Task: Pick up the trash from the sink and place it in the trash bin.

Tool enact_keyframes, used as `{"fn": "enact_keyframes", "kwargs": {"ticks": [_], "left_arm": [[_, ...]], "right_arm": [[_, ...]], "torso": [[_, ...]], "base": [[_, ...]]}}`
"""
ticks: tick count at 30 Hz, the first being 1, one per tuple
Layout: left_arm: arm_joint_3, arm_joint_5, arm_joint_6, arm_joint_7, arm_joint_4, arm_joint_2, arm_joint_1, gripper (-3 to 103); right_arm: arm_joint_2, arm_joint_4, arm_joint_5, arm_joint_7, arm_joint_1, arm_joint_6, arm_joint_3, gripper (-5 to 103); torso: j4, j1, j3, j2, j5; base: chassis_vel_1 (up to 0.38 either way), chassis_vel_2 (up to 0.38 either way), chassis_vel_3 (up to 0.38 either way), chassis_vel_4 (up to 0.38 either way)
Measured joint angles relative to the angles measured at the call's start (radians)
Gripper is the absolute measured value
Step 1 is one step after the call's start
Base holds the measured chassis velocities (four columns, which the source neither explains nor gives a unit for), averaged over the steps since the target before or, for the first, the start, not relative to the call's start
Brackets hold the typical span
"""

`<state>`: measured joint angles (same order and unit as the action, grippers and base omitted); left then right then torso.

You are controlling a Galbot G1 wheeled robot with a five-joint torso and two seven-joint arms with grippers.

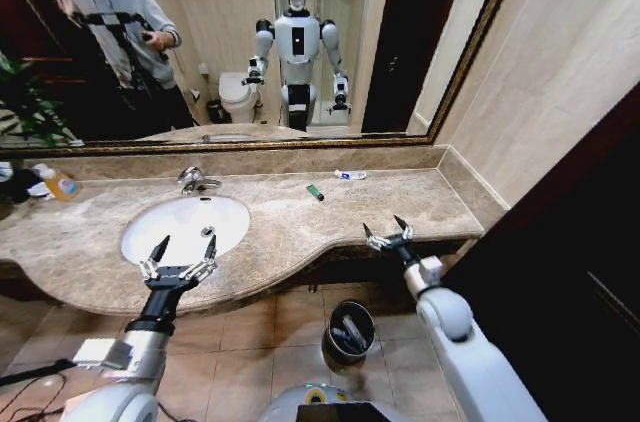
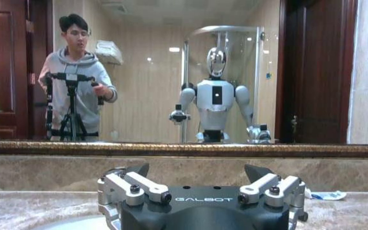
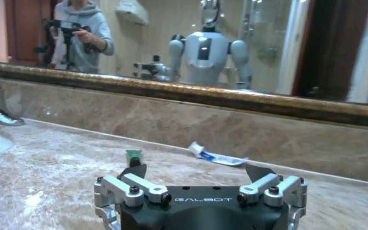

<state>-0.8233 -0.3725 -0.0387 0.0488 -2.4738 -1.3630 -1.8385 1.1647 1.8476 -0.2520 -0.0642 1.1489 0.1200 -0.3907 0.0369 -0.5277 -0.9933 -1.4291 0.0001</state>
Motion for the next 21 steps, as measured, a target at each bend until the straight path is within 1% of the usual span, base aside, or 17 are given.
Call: {"fn": "enact_keyframes", "kwargs": {"ticks": [2, 3, 5, 6, 8, 10, 11, 14, 15, 19, 21], "left_arm": [[0.000, 0.000, 0.000, 0.000, 0.000, 0.000, 0.000, 100], [0.000, 0.000, 0.000, 0.000, 0.000, 0.000, 0.000, 100], [0.000, 0.000, 0.000, 0.000, 0.000, 0.000, 0.000, 100], [0.000, 0.000, 0.000, 0.000, 0.000, 0.000, 0.000, 100], [0.000, 0.000, 0.000, 0.000, 0.000, 0.000, 0.000, 100], [0.000, 0.000, 0.000, 0.000, 0.000, 0.000, 0.000, 100], [0.000, 0.000, 0.000, 0.000, 0.000, 0.000, 0.000, 100], [0.000, 0.000, 0.000, 0.000, 0.000, 0.000, 0.000, 100], [0.000, 0.000, 0.000, 0.000, 0.000, 0.000, 0.000, 100], [0.000, 0.000, 0.000, 0.000, 0.000, 0.000, 0.000, 100], [0.000, 0.000, 0.000, 0.000, 0.000, 0.000, 0.000, 100]], "right_arm": [[-0.001, -0.052, -0.009, -0.002, -0.069, 0.008, 0.057, 100], [-0.001, -0.052, -0.009, -0.002, -0.069, 0.008, 0.057, 100], [0.011, -0.101, -0.012, -0.003, -0.133, 0.016, 0.121, 100], [0.011, -0.101, -0.012, -0.003, -0.133, 0.016, 0.121, 100], [0.025, -0.142, -0.015, -0.002, -0.184, 0.024, 0.169, 100], [0.054, -0.204, -0.015, -0.006, -0.259, 0.036, 0.217, 100], [0.054, -0.204, -0.015, -0.006, -0.259, 0.036, 0.217, 100], [0.100, -0.298, -0.014, -0.017, -0.350, 0.045, 0.253, 100], [0.100, -0.298, -0.014, -0.017, -0.350, 0.045, 0.253, 100], [0.142, -0.393, -0.010, -0.027, -0.431, 0.049, 0.282, 100], [0.149, -0.408, -0.008, -0.028, -0.443, 0.050, 0.285, 100]], "torso": [[0.0000, 0.000, 0.000, 0.000, -0.0002], [0.0000, 0.000, 0.000, 0.000, -0.0002], [0.0000, 0.000, 0.000, 0.000, -0.0001], [0.0000, 0.000, 0.000, 0.000, -0.0001], [0.0000, 0.000, 0.000, 0.000, -0.0002], [-0.0001, 0.000, 0.000, 0.000, -0.0005], [-0.0001, 0.000, 0.000, 0.000, -0.0005], [0.0001, 0.000, 0.000, 0.000, -0.0003], [0.0001, 0.000, 0.000, 0.000, -0.0003], [0.0000, 0.000, 0.000, 0.000, -0.0004], [0.0000, 0.000, 0.000, 0.000, -0.0004]], "base": [[0.000, 0.000, 0.000, 0.000], [0.000, 0.000, 0.000, 0.000], [0.000, 0.000, 0.000, 0.000], [0.000, 0.000, 0.000, 0.000], [0.000, 0.000, 0.000, 0.000], [0.000, 0.000, 0.000, 0.000], [0.000, 0.000, 0.000, 0.000], [0.000, 0.000, 0.000, 0.000], [0.000, 0.000, 0.000, 0.000], [0.000, 0.000, 0.000, 0.000], [0.000, 0.000, 0.000, 0.000]]}}
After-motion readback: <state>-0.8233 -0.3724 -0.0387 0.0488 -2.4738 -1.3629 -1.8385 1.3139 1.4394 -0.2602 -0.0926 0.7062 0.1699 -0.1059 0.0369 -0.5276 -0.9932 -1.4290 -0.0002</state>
